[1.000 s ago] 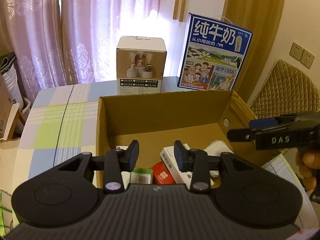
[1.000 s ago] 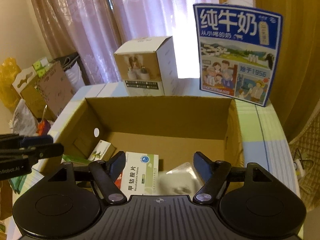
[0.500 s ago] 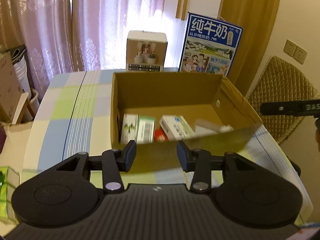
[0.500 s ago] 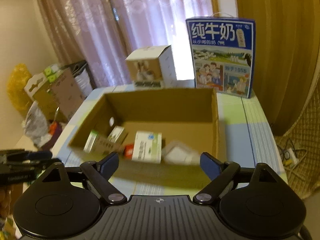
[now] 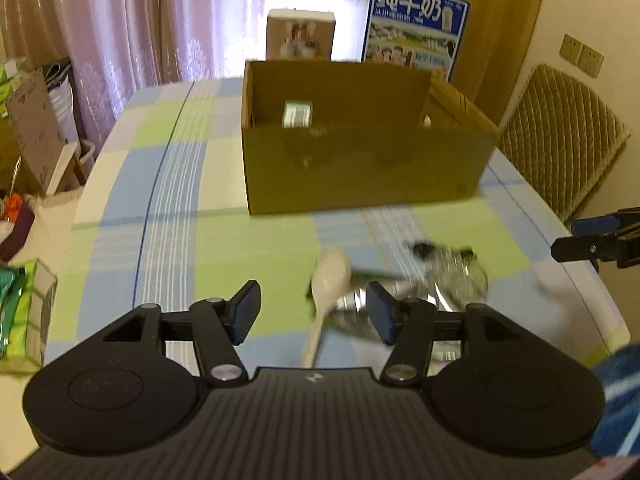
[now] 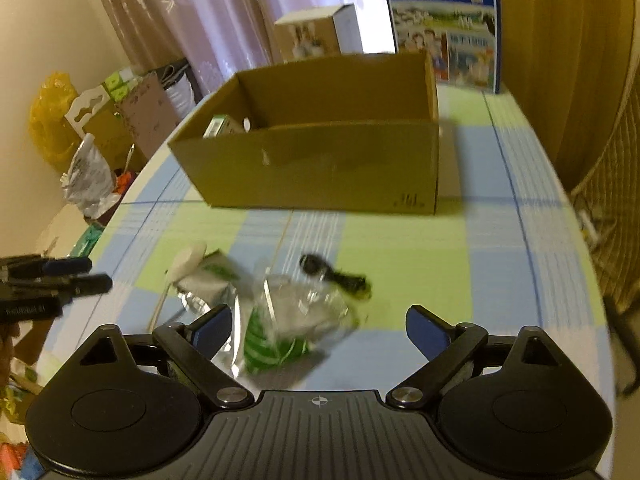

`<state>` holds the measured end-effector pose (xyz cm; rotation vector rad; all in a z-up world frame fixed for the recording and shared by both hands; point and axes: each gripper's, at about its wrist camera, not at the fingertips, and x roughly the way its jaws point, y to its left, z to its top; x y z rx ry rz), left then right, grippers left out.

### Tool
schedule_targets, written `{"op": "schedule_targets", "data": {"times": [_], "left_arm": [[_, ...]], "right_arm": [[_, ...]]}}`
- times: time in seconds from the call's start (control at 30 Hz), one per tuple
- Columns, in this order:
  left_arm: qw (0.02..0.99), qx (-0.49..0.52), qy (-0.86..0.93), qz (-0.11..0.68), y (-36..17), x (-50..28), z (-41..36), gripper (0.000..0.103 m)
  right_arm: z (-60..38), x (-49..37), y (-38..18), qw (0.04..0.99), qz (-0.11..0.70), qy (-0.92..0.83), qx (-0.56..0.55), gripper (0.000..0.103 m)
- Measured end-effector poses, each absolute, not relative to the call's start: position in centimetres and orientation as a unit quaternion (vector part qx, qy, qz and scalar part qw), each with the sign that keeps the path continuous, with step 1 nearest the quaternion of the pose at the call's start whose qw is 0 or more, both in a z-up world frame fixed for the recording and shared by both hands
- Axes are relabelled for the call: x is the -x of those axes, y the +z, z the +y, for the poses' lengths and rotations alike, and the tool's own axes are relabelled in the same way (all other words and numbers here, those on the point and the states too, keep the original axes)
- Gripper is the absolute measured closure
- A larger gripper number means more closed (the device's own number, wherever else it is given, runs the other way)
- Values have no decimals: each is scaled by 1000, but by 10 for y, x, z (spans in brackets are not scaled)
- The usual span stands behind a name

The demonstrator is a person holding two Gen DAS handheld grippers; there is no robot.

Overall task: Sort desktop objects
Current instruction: 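Open both tools to drop the green box and charger into the box, then move the left tool to the white spoon while the right tool approaches the bagged clear rack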

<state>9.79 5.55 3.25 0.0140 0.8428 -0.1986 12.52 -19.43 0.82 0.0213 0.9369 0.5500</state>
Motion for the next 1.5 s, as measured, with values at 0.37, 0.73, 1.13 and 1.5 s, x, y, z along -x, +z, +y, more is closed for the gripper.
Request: {"op": "schedule_targets", "data": {"times": [0.37, 0.73, 1.13, 1.5], "left_arm": [[902, -11, -74, 425, 2, -59, 54, 33], [897, -55, -80, 431, -20, -62, 30, 34], [893, -53, -86, 439, -28, -77, 34, 34], [889, -64, -95, 443, -33, -93, 39, 39]], "right_arm": [[-185, -120, -12, 847, 467, 253, 13, 7], [-181, -117, -14, 846, 465, 258, 29, 7], [-177, -146, -24, 818, 496, 290, 11, 7], [-160, -164, -38, 806, 487, 326, 76, 7]]}}
